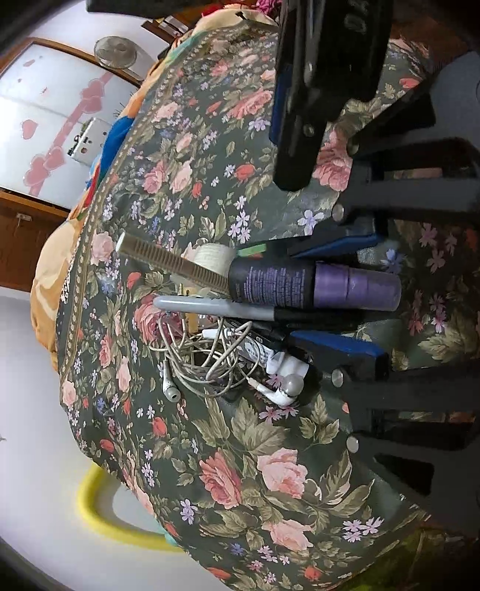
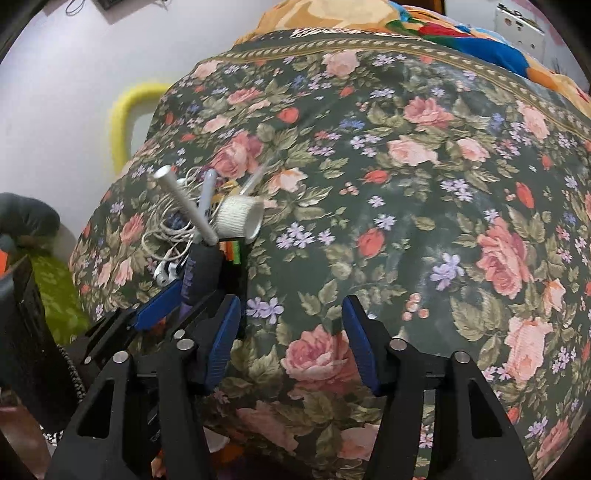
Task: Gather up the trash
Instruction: 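Reach the left gripper to the dark purple-based bottle and grasp it, then grasp the black rectangular item with the right gripper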
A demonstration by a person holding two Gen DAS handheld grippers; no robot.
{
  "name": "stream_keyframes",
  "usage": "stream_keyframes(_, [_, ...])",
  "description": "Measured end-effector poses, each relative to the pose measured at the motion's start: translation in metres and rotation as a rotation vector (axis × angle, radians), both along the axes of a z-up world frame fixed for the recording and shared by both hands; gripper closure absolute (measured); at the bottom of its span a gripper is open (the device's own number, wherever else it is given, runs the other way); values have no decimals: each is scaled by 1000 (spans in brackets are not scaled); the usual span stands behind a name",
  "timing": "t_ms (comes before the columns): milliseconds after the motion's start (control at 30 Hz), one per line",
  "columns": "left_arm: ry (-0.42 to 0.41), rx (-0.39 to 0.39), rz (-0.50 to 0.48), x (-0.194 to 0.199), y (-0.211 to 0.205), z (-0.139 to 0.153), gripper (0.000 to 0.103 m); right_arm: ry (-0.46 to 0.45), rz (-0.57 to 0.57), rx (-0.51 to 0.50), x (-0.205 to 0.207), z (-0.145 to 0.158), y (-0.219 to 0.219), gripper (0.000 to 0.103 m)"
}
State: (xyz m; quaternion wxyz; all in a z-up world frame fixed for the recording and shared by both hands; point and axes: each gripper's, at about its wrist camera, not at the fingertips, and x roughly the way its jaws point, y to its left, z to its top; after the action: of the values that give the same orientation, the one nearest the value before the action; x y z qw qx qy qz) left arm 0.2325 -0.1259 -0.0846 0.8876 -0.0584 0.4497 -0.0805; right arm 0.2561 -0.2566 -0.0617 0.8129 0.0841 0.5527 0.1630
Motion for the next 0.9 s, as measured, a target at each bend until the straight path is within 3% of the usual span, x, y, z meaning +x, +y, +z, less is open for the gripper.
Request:
stream_keyframes(200, [5,-117,58,-5,28,8,78,43,34,51,3,-10,11,56])
stream_keyframes(367, [7,-122,114,-10,49,6,78,78,68,44,2,-21,29,56])
stream_keyframes(767, [22,-118,147,-17,63,-3,78,-42,123,-183,0,-28,67,55])
stream_keyframes(833, [24,-115,143,-16,63,-3,78,-59,124,-203,0,-29,70,57])
stream_keyframes(867, [25,-113,142,-16,63,-3,78,-70,117,-211,0,-29,69,66])
stream_keyframes(900, [26,-109,141,-16,63,-2,78,-69,113,-190,2,-29,66,81])
